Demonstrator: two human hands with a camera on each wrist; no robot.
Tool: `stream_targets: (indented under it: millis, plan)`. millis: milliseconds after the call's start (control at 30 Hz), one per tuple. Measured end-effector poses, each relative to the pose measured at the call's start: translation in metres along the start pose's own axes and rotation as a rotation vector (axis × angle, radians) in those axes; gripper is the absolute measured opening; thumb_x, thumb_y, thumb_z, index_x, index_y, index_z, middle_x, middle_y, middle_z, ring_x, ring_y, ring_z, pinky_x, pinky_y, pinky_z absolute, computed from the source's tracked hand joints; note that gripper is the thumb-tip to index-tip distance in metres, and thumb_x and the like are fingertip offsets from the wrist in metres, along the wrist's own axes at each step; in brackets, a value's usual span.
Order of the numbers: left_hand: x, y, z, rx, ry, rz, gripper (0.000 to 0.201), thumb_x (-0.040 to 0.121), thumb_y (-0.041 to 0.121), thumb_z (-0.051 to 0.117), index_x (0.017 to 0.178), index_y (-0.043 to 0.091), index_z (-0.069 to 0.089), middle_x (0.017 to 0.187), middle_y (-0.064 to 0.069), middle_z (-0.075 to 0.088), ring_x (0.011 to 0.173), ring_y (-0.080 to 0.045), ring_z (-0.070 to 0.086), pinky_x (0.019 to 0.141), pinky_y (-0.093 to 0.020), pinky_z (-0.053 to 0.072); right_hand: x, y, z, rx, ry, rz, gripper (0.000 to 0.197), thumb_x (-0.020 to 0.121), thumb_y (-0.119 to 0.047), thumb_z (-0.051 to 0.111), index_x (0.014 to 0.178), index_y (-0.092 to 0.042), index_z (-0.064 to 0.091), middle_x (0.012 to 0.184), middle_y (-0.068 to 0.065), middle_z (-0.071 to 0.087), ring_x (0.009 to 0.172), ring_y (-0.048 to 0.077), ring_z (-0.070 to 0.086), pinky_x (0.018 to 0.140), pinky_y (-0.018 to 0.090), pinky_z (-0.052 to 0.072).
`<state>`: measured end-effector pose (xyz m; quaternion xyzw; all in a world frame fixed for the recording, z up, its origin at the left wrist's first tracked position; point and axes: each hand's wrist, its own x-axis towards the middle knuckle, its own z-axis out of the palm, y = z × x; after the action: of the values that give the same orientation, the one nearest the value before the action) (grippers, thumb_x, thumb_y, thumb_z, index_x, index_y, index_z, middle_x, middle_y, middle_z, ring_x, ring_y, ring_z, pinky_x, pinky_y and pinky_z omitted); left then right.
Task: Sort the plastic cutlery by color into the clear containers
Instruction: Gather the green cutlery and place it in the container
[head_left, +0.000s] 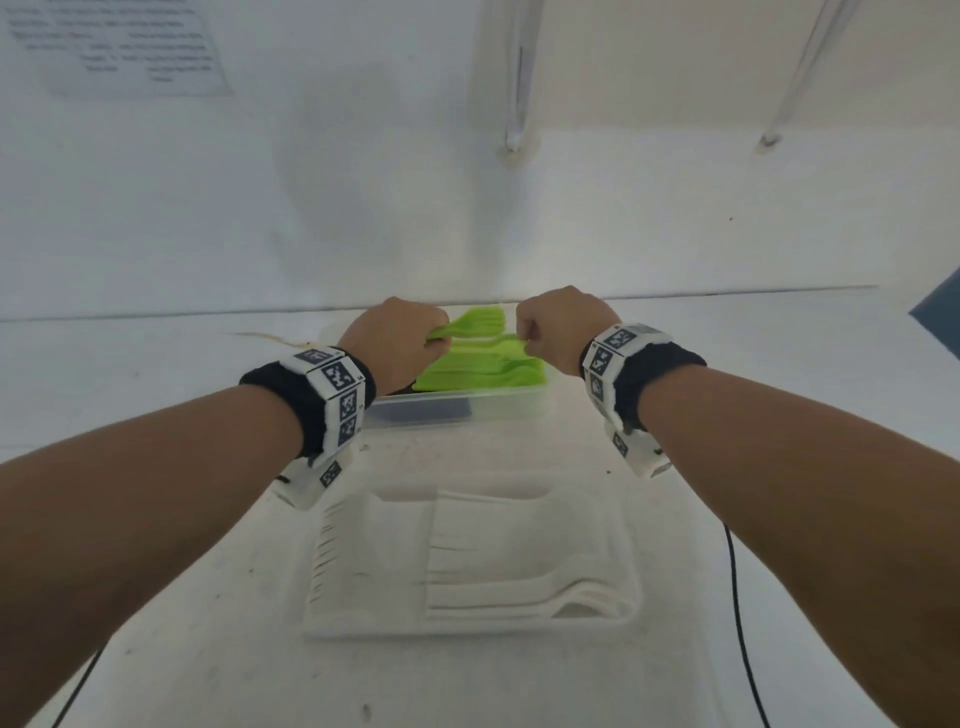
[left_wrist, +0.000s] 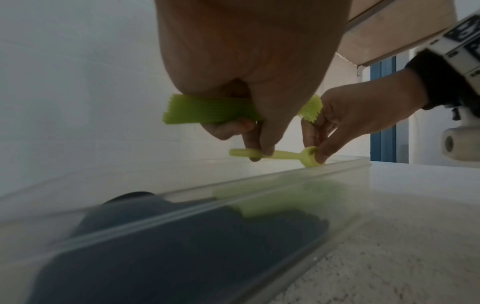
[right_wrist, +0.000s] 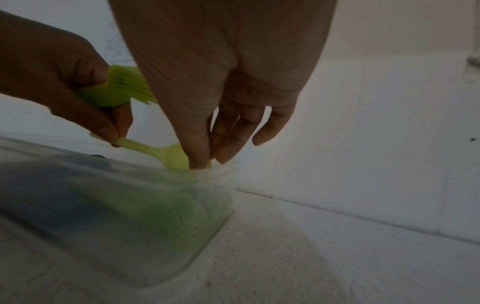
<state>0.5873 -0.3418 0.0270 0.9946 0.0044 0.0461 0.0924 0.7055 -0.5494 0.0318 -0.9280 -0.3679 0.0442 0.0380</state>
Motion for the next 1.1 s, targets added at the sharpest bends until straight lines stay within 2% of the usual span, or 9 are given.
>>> stream_targets:
  millis: [133,267,400,533,667,800,900,1000,1100]
  plan:
    - [0.010,0.002,0.004,0.049,-0.070,0.011,0.028,0.102,0.035,0.052,0.082,0.016,0.052,0.081,0.000,0.055,0.083,-0.027,0.053,0.070,-0.034,0.040,0.005,0.004,0.005,0.008,-0.018,0.010,0.010,0.092,-0.024,0.062,0.098,-0.030,0.067,0.106,-0.004,0.068,0.096,0.023,0.064,0.078,0.031,0.050]
    - [0.016,0.001,0.007,0.075,-0.091,0.037,0.029,0.101,0.034,0.053,0.080,0.015,0.052,0.076,0.004,0.051,0.080,-0.028,0.054,0.071,-0.037,0.046,0.007,0.006,0.006,0.019,-0.049,0.027,0.012,0.090,-0.021,0.061,0.092,-0.032,0.066,0.103,-0.006,0.069,0.095,0.022,0.065,0.079,0.030,0.051]
    - [0.018,-0.001,0.007,0.088,-0.118,0.061,0.032,0.101,0.032,0.054,0.074,0.016,0.045,0.067,0.007,0.044,0.074,-0.025,0.050,0.068,-0.037,0.044,0.006,0.006,0.009,0.018,-0.069,0.034,0.012,0.088,-0.020,0.061,0.085,-0.032,0.063,0.099,-0.010,0.069,0.093,0.020,0.064,0.076,0.028,0.046]
    - [0.018,0.000,0.008,0.087,-0.138,0.059,0.033,0.101,0.031,0.054,0.073,0.016,0.044,0.068,0.007,0.044,0.074,-0.025,0.050,0.066,-0.035,0.040,0.005,0.005,0.013,-0.037,-0.061,0.005,0.008,0.089,-0.022,0.062,0.085,-0.029,0.064,0.093,-0.012,0.065,0.095,0.018,0.061,0.079,0.028,0.037]
    - [0.017,0.000,0.013,0.113,-0.198,0.034,0.028,0.101,0.031,0.053,0.077,0.017,0.048,0.073,0.004,0.048,0.077,-0.025,0.052,0.067,-0.033,0.038,0.003,0.005,0.014,-0.076,-0.076,-0.029,0.013,0.094,-0.036,0.063,0.096,-0.032,0.075,0.083,-0.014,0.060,0.102,0.019,0.057,0.087,0.032,0.041]
    - [0.016,0.001,0.016,0.131,-0.228,0.033,0.026,0.102,0.030,0.052,0.080,0.017,0.046,0.078,0.001,0.049,0.079,-0.026,0.051,0.068,-0.033,0.039,0.001,0.008,0.015,-0.100,-0.111,-0.095,0.024,0.100,-0.046,0.056,0.106,-0.037,0.078,0.102,-0.017,0.072,0.109,0.020,0.052,0.091,0.036,0.037]
    - [0.018,0.002,0.015,0.117,-0.222,0.041,0.028,0.102,0.029,0.053,0.076,0.019,0.045,0.079,0.002,0.048,0.080,-0.024,0.050,0.071,-0.033,0.040,0.001,0.009,0.016,-0.134,-0.091,-0.121,0.025,0.099,-0.046,0.056,0.104,-0.038,0.079,0.106,-0.014,0.069,0.108,0.021,0.051,0.090,0.035,0.034]
    - [0.018,0.003,0.015,0.111,-0.229,0.053,0.030,0.102,0.029,0.053,0.075,0.020,0.043,0.082,0.003,0.047,0.083,-0.024,0.051,0.073,-0.033,0.040,0.001,0.006,0.017,-0.189,-0.095,-0.105,0.027,0.098,-0.050,0.054,0.105,-0.038,0.077,0.114,-0.008,0.064,0.112,0.023,0.050,0.099,0.039,0.036]
    - [0.018,0.003,0.013,0.078,-0.231,0.053,0.020,0.100,0.034,0.055,0.089,0.018,0.051,0.091,0.000,0.047,0.086,-0.023,0.050,0.074,-0.032,0.038,-0.001,0.006,0.018,-0.175,-0.075,-0.068,0.037,0.098,-0.058,0.045,0.109,-0.039,0.075,0.116,-0.004,0.061,0.113,0.025,0.048,0.101,0.043,0.038]
